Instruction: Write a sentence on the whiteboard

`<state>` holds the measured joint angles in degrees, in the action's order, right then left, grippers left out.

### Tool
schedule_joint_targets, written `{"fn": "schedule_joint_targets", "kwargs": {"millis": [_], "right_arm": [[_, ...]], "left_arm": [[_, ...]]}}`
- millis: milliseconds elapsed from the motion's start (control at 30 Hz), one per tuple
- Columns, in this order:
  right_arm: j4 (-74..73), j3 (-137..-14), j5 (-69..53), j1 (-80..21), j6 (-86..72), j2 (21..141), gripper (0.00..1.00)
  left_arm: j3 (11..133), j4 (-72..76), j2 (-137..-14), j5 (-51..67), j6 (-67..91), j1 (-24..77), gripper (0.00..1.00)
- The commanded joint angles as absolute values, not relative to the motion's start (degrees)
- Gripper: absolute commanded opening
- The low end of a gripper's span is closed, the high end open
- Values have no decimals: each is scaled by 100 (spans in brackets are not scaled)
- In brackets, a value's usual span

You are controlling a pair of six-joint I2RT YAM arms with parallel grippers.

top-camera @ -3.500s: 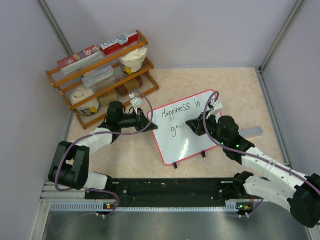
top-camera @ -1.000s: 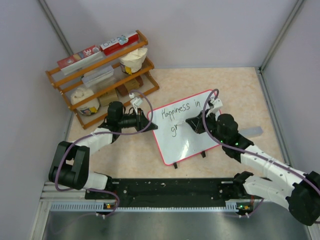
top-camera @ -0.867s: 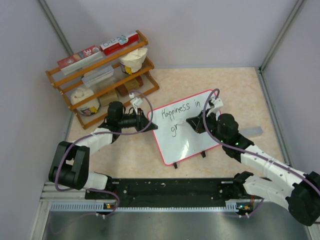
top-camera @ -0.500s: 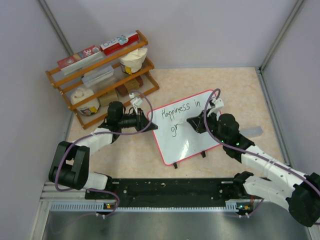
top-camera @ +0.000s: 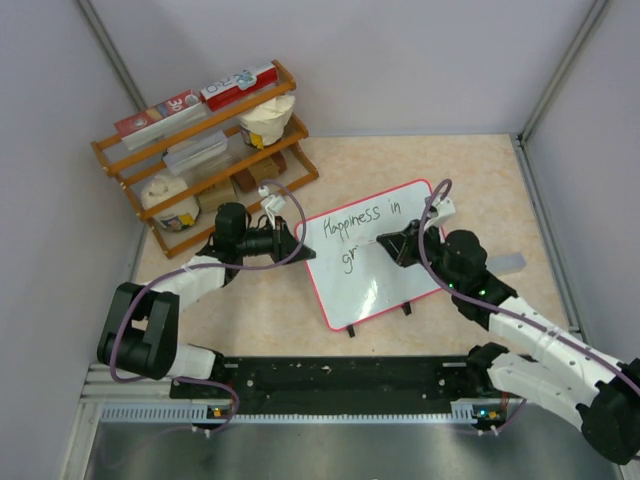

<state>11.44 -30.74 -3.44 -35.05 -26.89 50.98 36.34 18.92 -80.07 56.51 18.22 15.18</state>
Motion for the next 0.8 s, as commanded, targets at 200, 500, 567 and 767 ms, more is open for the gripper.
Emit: {"fn": "schedule_joint_targets", "kwargs": {"millis": [200, 500, 567, 767], "right_arm": [[1230, -3041, -220, -3463, -2681, 5062, 0], [1204, -2953, -114, -3454, -2610, 5212, 0], [1169, -2944, -88, -3454, -2593, 5203, 0], [1239, -2892, -193, -3445, -2584, 5265, 0]], "left_arm": [[3516, 1626, -8042, 5353, 932, 1679, 0], [3524, 1635, -8051, 5353, 940, 1679, 0], [3507, 1635, -8051, 5344, 932, 1679, 0], [3516, 1635, -8060, 5361, 940, 1679, 0]]}}
